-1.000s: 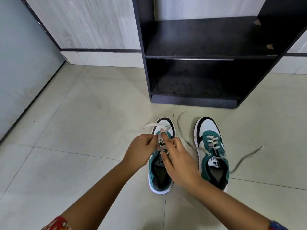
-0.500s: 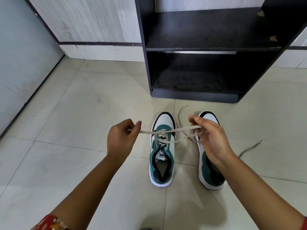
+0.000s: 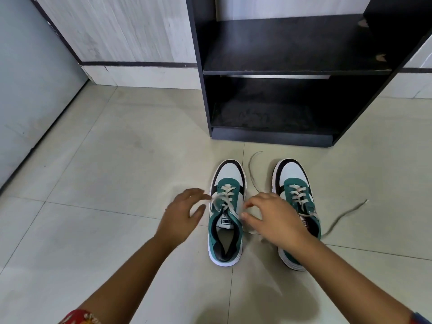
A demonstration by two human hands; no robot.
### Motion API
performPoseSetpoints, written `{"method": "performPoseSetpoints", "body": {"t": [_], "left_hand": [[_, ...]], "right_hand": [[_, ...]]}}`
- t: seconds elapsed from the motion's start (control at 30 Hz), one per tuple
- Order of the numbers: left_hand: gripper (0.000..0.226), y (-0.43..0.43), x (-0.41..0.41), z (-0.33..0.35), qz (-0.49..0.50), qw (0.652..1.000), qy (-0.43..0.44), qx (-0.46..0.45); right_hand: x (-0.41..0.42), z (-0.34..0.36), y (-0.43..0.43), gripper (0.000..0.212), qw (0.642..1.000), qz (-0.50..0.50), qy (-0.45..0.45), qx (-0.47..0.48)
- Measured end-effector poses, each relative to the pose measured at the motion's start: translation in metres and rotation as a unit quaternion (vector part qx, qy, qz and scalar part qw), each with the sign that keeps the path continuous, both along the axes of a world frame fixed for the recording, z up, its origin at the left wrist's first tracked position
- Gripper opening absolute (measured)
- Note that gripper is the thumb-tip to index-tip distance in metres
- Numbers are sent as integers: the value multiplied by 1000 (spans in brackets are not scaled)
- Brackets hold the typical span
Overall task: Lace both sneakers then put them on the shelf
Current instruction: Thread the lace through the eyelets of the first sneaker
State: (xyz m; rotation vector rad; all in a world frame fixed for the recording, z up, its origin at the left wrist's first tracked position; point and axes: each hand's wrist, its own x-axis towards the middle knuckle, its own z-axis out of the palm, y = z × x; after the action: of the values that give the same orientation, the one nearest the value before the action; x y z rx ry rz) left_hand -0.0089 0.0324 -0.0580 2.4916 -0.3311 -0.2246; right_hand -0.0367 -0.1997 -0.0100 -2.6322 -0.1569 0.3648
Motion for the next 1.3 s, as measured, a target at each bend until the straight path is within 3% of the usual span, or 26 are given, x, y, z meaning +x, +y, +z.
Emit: {"method": "performPoseSetpoints", "body": {"t": [0.13, 0.27, 0.37, 0.43, 0.5, 0.57, 0.67, 0.77, 0.83, 1.0, 1.1, 1.2, 1.3], "left_hand": [[29, -13, -5, 2, -46, 998, -16, -42], [16, -9, -7, -3, -12, 995, 38, -88], [33, -18, -4, 0, 14, 990, 78, -115], [39, -25, 4, 0, -14, 993, 77, -93], [28, -28, 11, -2, -33, 997, 37, -57], [21, -20, 14, -5, -28, 999, -32, -20], [18, -3, 6, -5, -20, 993, -116, 28], [18, 7, -7, -11, -39, 993, -94, 57], [17, 4, -13, -14, -54, 995, -68, 50], [32, -10, -4, -6, -38, 996, -74, 20], [25, -16, -2, -3, -57, 996, -75, 1], [13, -22, -6, -3, -55, 995, -85, 13], [11, -24, -8, -3, -59, 989, -118, 72]], "right_hand": [[-2, -16, 22, 39, 999, -2, -38, 20], [-4, -28, 26, 17, 989, -69, -27, 126], [-1, -29, 23, 12, 975, -97, 7, 200], [2, -27, 20, 13, 968, -99, 31, 227], [5, -24, 14, 16, 967, -95, 42, 234], [2, -21, 6, 15, 976, -89, 37, 198], [0, -17, -11, 14, 997, -67, -20, 16], [-3, -14, -15, 21, 990, -43, -30, -130], [-8, -16, -6, 26, 987, -7, -9, -159], [-3, -26, 23, 39, 999, 4, -14, -32], [0, -32, 27, 23, 998, -15, -54, -1], [0, -34, 26, 10, 987, -87, 4, 137], [-2, -39, 25, 7, 970, -142, 35, 195]]}}
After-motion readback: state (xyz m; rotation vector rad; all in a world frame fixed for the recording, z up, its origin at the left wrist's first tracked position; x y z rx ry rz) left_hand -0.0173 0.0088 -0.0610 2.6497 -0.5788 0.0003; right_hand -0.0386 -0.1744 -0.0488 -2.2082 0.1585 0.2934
